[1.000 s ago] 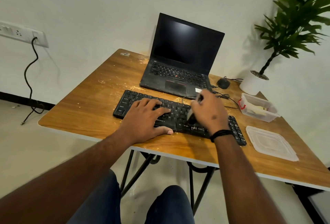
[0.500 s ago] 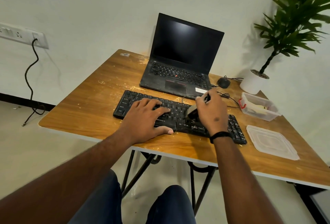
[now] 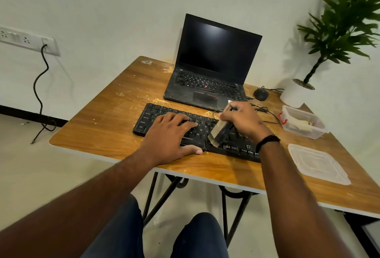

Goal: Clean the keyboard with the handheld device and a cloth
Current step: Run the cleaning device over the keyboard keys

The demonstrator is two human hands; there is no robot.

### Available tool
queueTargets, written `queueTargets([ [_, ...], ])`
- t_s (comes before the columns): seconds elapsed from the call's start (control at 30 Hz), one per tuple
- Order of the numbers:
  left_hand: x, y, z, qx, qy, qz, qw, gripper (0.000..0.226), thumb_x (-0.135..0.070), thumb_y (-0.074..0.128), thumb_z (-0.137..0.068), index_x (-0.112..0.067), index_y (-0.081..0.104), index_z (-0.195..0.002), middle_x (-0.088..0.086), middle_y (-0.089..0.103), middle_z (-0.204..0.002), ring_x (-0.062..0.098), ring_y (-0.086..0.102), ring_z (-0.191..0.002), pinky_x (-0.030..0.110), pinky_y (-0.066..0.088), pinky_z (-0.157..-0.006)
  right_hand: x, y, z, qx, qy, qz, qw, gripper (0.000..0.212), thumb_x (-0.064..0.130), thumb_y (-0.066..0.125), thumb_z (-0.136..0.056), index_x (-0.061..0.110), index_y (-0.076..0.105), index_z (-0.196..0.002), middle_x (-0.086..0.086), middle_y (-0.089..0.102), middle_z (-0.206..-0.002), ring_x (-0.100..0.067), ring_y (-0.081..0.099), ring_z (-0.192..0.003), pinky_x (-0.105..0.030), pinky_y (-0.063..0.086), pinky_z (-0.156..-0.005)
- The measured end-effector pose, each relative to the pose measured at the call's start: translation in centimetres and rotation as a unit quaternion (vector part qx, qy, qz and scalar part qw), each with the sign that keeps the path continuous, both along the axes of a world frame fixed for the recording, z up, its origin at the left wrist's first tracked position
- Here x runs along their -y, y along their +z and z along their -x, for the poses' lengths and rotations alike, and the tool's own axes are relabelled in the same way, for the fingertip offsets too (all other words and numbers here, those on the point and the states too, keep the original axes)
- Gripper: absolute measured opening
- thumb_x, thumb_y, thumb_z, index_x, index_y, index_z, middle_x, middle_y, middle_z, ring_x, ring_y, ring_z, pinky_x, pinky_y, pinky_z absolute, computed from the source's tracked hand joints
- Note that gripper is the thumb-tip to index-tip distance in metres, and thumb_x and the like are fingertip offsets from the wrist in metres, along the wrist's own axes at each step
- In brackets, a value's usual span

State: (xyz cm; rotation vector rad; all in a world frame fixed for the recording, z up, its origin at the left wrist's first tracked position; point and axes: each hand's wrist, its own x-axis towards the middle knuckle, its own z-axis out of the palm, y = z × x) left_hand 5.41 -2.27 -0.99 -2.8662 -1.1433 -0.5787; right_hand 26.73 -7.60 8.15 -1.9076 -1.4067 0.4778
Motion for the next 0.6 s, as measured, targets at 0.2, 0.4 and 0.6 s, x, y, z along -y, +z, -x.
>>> queueTargets([
  [0.2,0.0,0.0,0.0,0.002,0.0,-0.002,1.0,0.092,-0.093,0.027,-0.08,-0.037,0.038,-0.152,-0.008,0.041,-0.15,0.017,0.034,-0.138,0.042,0.027,-0.116,-0.7,-2.1,0.9,0.043,-0.11,-0.068,0.991,0.016,0.025,0.058,-0.094,0.01,0.056,-0.096,0.0,0.058,-0.087,-0.017,0.06,-0.083,-0.026,0.047,-0.062],
  [0.4,0.0,-0.1,0.0,0.002,-0.001,-0.001,1.0,0.09,-0.092,0.03,-0.081,-0.037,0.037,-0.152,-0.007,0.041,-0.151,0.018,0.034,-0.138,0.043,0.027,-0.116,-0.8,-0.3,0.6,0.011,-0.057,-0.047,0.997,0.017,0.026,0.062,-0.093,0.008,0.061,-0.095,0.001,0.06,-0.084,-0.013,0.059,-0.078,-0.025,0.045,-0.063],
  [0.6,-0.1,-0.2,-0.1,0.007,0.0,-0.002,1.0,0.091,-0.092,0.031,-0.08,-0.035,0.041,-0.151,-0.006,0.044,-0.149,0.02,0.037,-0.135,0.045,0.03,-0.114,-0.9,-1.6,2.3,0.036,-0.041,-0.024,0.998,0.016,0.023,0.062,-0.091,0.007,0.059,-0.094,-0.002,0.06,-0.086,-0.013,0.057,-0.076,-0.03,0.05,-0.064],
])
